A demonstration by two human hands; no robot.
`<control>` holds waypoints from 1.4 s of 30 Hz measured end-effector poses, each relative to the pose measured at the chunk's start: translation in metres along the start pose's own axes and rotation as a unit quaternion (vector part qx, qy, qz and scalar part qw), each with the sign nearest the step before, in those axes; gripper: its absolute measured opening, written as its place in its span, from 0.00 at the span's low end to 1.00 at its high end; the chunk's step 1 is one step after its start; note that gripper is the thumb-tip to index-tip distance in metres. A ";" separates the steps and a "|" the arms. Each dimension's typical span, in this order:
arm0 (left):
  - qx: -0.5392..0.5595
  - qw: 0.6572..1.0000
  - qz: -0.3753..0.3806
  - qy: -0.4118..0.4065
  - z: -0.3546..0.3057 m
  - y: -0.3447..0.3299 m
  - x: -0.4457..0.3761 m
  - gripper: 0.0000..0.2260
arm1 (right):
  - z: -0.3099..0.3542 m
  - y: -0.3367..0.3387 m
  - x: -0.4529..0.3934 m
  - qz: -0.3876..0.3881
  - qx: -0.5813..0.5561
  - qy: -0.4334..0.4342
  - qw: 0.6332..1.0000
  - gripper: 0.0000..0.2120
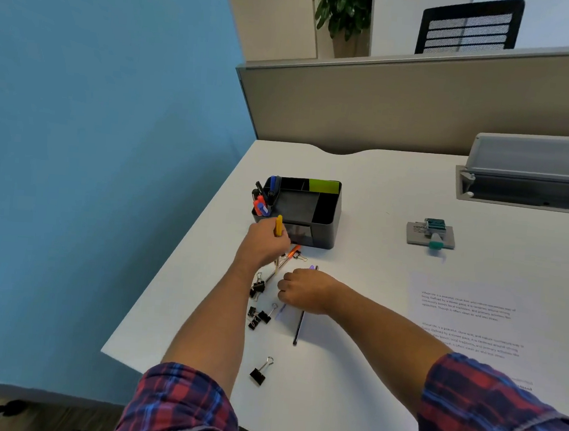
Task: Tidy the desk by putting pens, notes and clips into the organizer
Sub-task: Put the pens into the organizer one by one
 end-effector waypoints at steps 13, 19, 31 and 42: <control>0.265 0.933 -0.243 -0.023 -0.025 0.102 -0.051 0.19 | -0.068 0.049 0.008 -0.234 -0.157 -0.114 0.953 0.12; 0.159 0.952 -0.259 -0.034 -0.012 0.117 -0.064 0.15 | -0.122 0.067 0.000 -0.284 -0.260 -0.297 0.874 0.14; 0.064 0.972 -0.220 -0.049 0.010 0.099 -0.075 0.04 | -0.170 0.055 -0.020 -0.286 -0.456 -0.390 0.747 0.04; -0.124 0.985 -0.104 -0.051 0.015 0.066 -0.100 0.13 | -0.180 0.062 -0.044 -0.276 -0.470 -0.396 0.739 0.08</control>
Point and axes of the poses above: each hand's wrist, its own x-axis away from the middle knuckle, its own y-axis out of the back of the hand, z = x × y, the point moved 6 cm from there along -x, towards the middle knuckle, and after that the axes turned 10 degrees about -y, right-handed, at the moved point
